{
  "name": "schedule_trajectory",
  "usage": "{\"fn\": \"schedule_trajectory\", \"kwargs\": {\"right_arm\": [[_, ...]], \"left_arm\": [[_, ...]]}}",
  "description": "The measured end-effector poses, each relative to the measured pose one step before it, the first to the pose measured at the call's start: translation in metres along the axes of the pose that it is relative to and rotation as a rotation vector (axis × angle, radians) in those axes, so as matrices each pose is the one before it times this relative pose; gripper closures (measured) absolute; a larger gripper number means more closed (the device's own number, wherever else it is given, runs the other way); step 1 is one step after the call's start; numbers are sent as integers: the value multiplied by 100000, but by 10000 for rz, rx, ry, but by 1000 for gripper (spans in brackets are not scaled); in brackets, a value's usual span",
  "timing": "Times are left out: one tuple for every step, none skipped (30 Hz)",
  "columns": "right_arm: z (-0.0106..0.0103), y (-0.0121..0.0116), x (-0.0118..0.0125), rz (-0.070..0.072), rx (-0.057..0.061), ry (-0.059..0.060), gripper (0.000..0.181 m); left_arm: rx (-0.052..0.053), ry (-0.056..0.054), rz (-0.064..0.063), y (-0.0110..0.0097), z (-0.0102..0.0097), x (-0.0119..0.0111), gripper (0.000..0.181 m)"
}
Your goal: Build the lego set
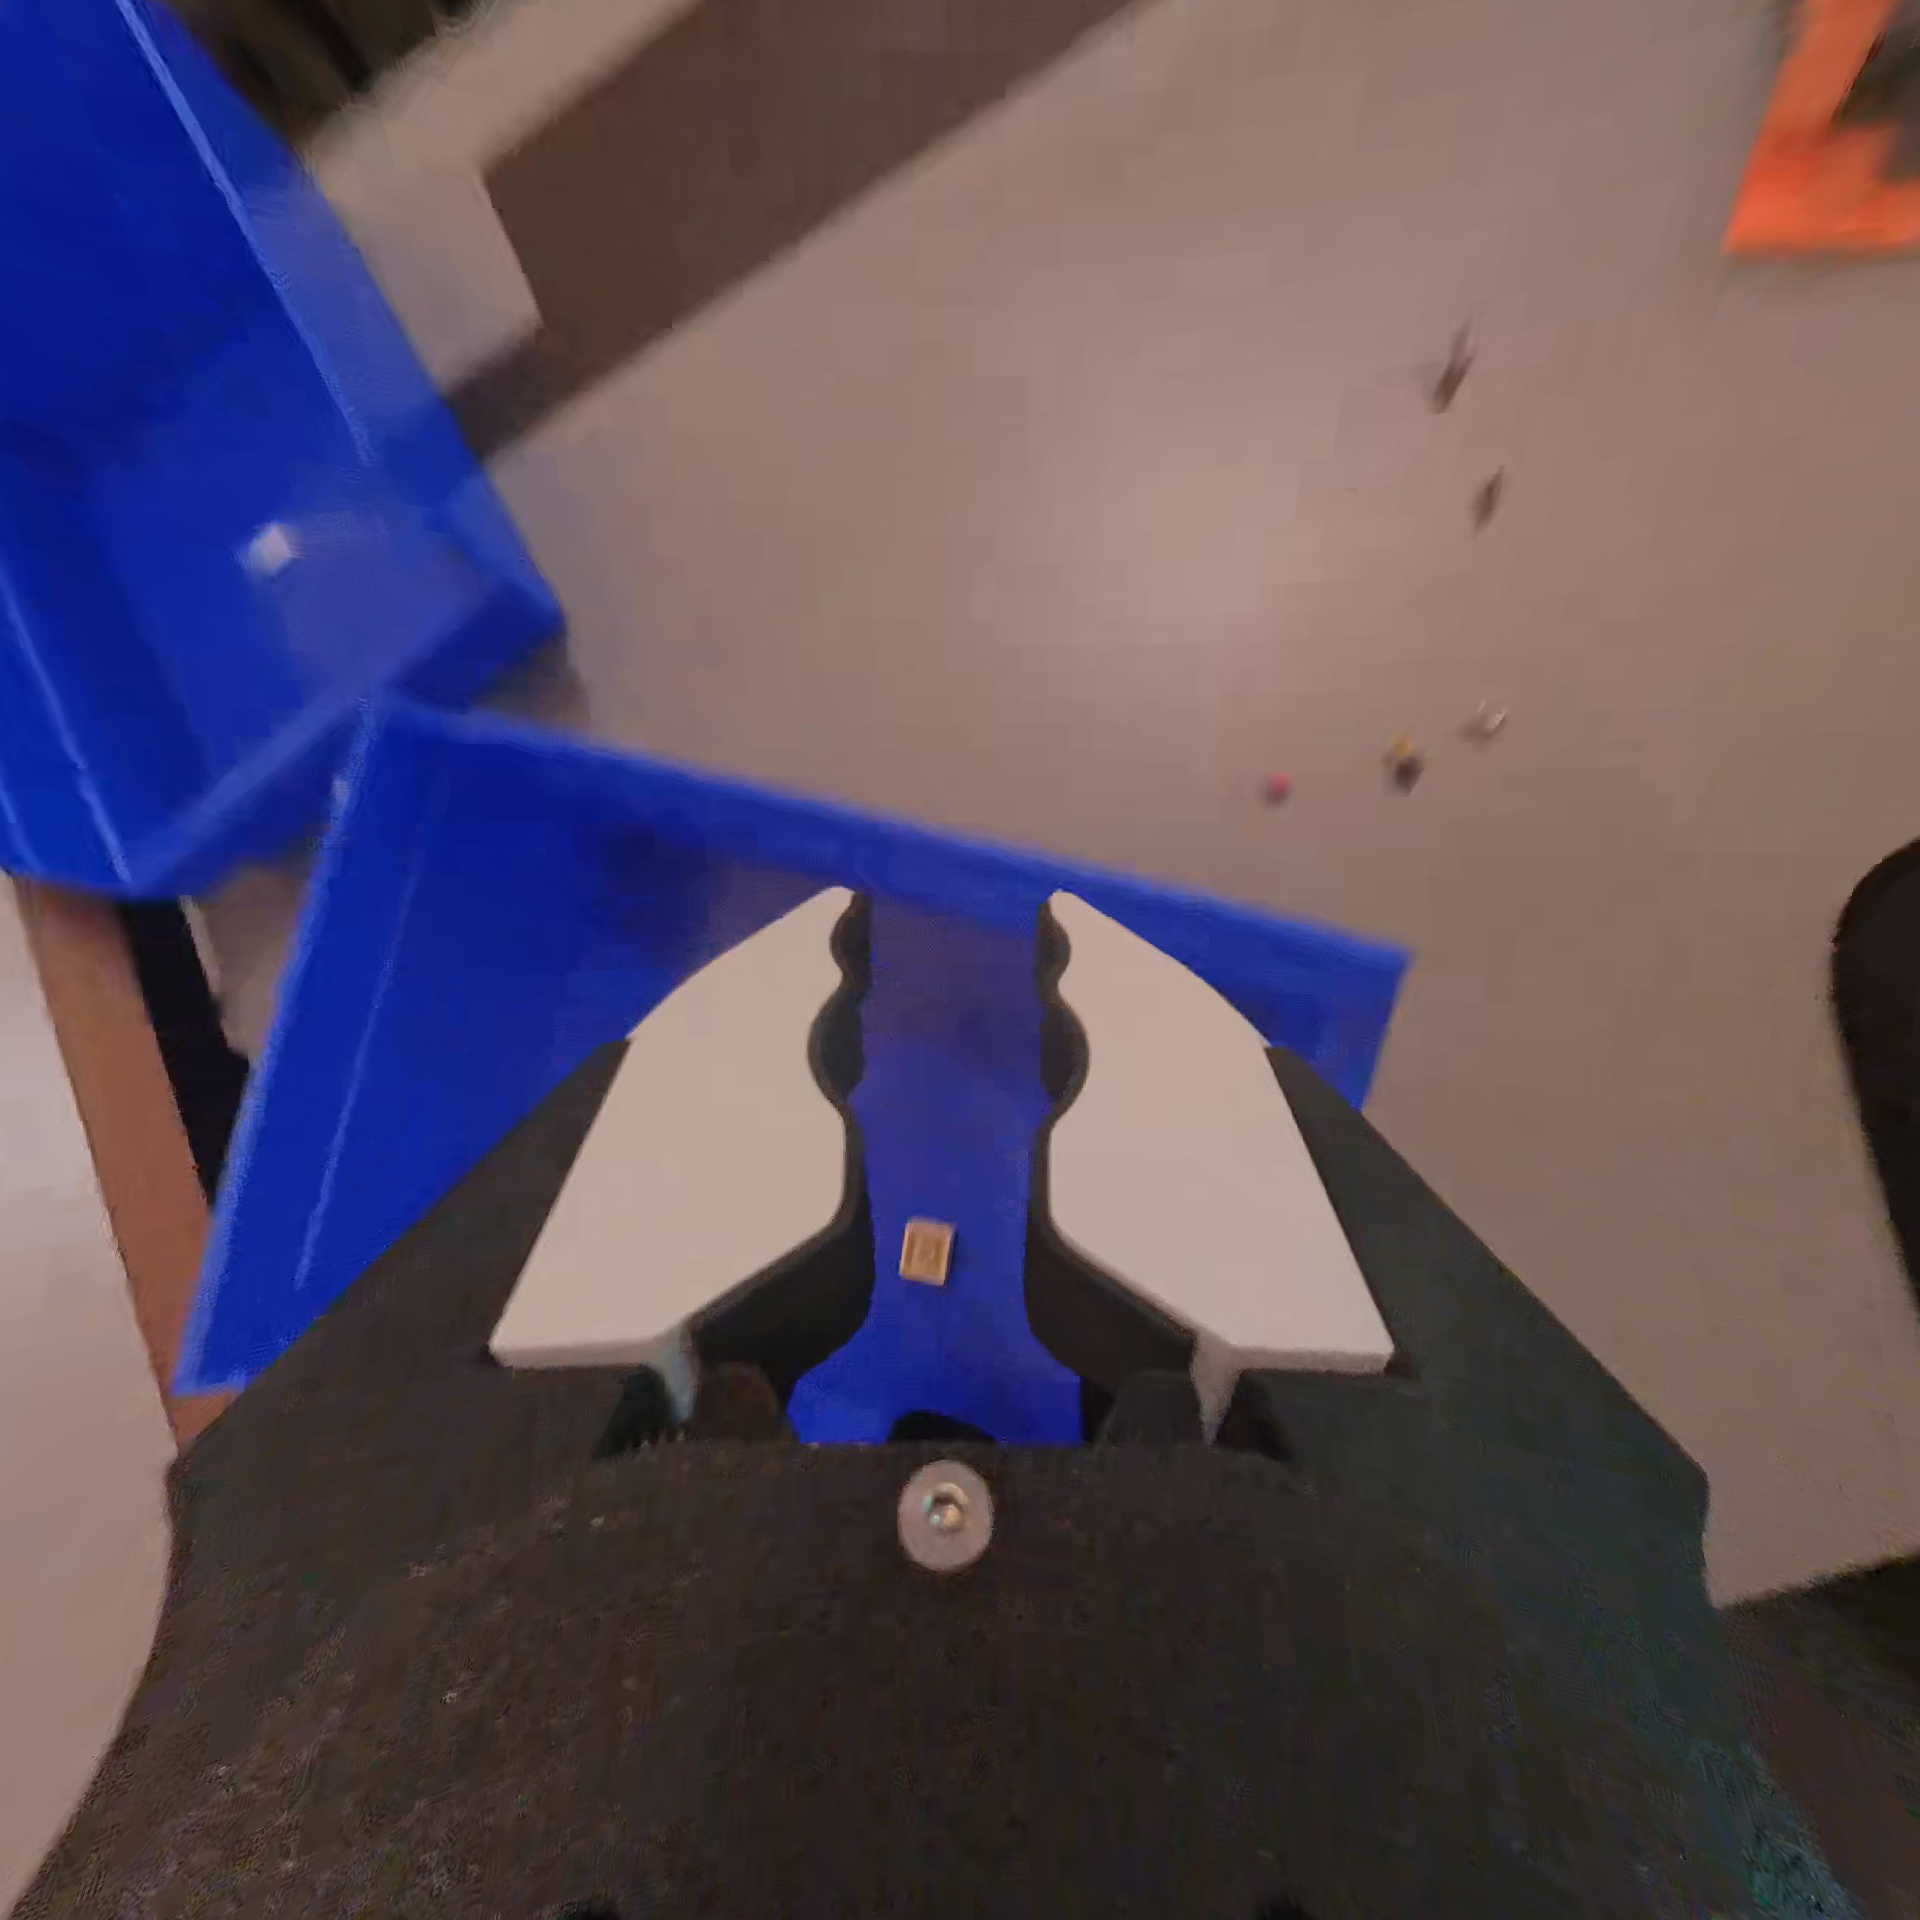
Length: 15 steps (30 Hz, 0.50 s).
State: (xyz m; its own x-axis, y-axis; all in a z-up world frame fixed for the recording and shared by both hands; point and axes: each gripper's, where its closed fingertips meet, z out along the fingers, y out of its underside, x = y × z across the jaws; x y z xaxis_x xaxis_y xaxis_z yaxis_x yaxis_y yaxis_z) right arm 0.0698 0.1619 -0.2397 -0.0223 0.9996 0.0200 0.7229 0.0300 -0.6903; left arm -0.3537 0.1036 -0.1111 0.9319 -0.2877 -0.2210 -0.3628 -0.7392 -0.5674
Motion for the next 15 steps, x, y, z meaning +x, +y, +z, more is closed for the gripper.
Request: {"fn": "schedule_trajectory", "kwargs": {"right_arm": [[-201,-193,112,139,157,0,152],[-200,-148,121,115,117,17,152],[-173,-139,101,66,95,36,152],[-155,-108,81,32,81,41,153],[-104,-72,30,20,53,25,153],[-82,-8,-13,13,4,12,153],[-55,80,-38,6,-45,12,153],[-42,102,-59,-15,-56,16,153],[-45,95,-70,-27,-40,23,153],[-53,77,-89,-19,-21,13,153],[-69,74,-114,-3,-14,2,153],[-76,76,-82,4,-4,15,154],[-79,61,-60,4,2,24,154],[-76,70,-52,9,5,25,154],[-90,50,-59,6,16,18,154]], "left_arm": [[-705,221,-271,1697,881,-938,150],[-574,98,-204,1418,1009,-935,150],[-530,51,-154,1188,1080,-872,149],[-460,-21,-127,917,1061,-872,149],[-313,16,-144,560,1016,-734,148],[-253,113,-100,354,941,-508,147],[-259,65,-12,262,866,-491,145],[-273,-72,82,215,788,-600,144],[-285,-92,141,201,744,-562,143],[-290,-22,98,182,698,-429,142],[-216,9,44,69,653,-347,142],[-144,63,71,6,594,-210,142],[-162,33,105,35,560,-192,142],[-170,-80,117,74,497,-312,142],[-135,-151,127,33,429,-370,145]]}}
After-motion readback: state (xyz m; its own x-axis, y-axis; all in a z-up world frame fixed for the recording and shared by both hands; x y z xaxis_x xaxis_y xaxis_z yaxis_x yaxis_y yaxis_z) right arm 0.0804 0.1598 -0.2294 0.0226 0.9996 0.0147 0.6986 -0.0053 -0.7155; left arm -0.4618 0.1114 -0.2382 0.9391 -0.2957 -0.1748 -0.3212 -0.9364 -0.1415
